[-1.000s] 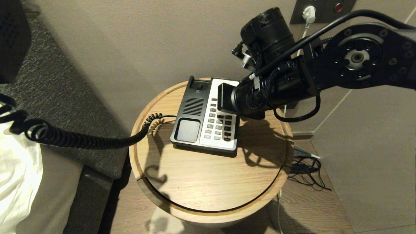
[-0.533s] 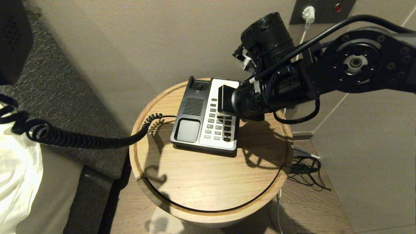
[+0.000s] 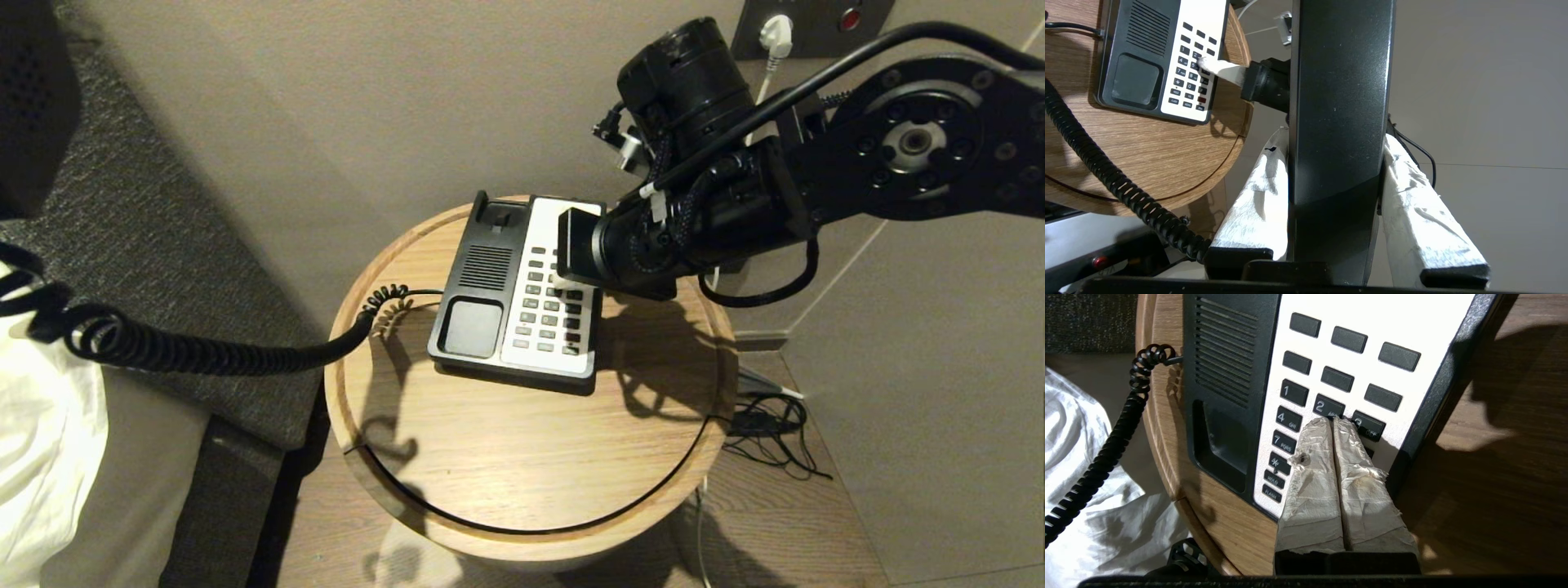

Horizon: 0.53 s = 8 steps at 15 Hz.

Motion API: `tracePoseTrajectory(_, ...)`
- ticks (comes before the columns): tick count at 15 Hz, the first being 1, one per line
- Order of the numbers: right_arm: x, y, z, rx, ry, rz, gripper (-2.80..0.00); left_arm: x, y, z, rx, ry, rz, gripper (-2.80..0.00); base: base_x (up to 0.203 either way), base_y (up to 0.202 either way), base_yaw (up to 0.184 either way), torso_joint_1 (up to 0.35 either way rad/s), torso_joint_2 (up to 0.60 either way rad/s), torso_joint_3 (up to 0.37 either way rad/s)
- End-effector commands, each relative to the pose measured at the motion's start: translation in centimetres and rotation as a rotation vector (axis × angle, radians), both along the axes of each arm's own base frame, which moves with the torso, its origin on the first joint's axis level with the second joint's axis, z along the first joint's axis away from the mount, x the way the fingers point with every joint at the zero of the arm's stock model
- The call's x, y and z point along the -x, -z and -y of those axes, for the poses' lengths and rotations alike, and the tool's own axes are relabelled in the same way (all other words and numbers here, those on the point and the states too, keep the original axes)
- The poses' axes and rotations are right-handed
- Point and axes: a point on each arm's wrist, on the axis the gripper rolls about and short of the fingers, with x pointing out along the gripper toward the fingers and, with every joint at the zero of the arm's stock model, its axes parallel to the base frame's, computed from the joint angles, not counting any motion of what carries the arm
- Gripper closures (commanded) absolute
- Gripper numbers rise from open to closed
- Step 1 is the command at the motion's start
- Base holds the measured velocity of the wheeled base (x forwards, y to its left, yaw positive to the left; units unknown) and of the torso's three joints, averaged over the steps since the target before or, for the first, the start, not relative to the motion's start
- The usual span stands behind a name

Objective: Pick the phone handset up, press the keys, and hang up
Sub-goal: Dial the number

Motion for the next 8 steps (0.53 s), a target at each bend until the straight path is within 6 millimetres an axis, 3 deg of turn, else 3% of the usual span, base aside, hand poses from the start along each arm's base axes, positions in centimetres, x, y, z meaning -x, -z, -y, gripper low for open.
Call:
tracePoseTrajectory(1,0.6,-0.7,0.2,-0.014,-0.008,0.007,0.00,0.1,0.2,-0.1,0.001,0.001,-0.010,0.00,0.000,0.000,0.000,0.000,0.00,0.000)
tracePoseTrajectory(8,1.9,0.0,-0.1,0.020,-0.047,-0.066,0.00,0.1,0.2,-0.1,0.000,0.000,-0.011,0.00,0.000,0.000,0.000,0.000,0.00,0.000)
